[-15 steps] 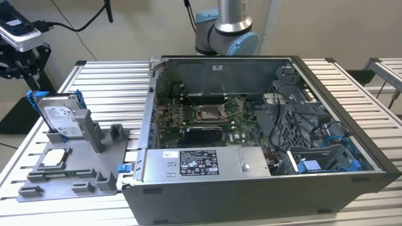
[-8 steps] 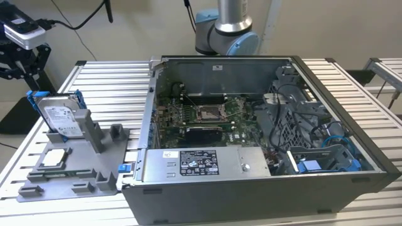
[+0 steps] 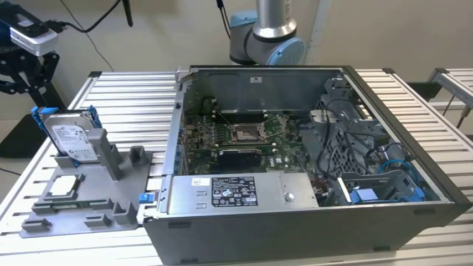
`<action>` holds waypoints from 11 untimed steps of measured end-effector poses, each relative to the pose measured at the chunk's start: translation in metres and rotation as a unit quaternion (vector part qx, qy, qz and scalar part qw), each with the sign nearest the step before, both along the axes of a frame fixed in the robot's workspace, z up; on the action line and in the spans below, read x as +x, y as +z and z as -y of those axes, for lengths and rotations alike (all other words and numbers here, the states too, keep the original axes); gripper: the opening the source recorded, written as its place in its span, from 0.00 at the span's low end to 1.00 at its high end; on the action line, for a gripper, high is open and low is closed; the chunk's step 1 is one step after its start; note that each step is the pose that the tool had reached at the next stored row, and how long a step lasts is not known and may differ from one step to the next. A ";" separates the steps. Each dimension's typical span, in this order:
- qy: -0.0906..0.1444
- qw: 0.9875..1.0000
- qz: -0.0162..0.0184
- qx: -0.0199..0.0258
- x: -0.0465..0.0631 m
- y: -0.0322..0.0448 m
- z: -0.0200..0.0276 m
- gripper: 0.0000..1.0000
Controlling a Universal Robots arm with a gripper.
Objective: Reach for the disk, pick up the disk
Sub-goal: 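Pick up the disk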
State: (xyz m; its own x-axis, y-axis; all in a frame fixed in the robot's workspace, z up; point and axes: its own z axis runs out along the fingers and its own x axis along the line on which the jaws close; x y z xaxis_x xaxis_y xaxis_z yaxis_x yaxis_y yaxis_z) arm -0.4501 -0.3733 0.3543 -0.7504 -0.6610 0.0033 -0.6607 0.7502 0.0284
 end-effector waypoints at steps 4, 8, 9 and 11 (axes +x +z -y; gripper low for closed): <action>0.023 1.000 0.000 -0.001 0.000 0.0000 0.0000 0.00; 0.046 0.999 0.000 -0.001 -0.001 0.0000 0.0000 0.00; 0.052 0.999 0.000 -0.002 -0.001 0.0000 0.0000 0.00; 0.063 0.998 0.000 -0.002 -0.001 0.0000 0.0000 0.00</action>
State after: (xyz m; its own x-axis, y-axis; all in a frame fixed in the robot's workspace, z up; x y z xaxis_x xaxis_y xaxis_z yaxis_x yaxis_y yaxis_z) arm -0.4510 -0.3733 0.3543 -0.6614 -0.7500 0.0058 -0.7497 0.6613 0.0257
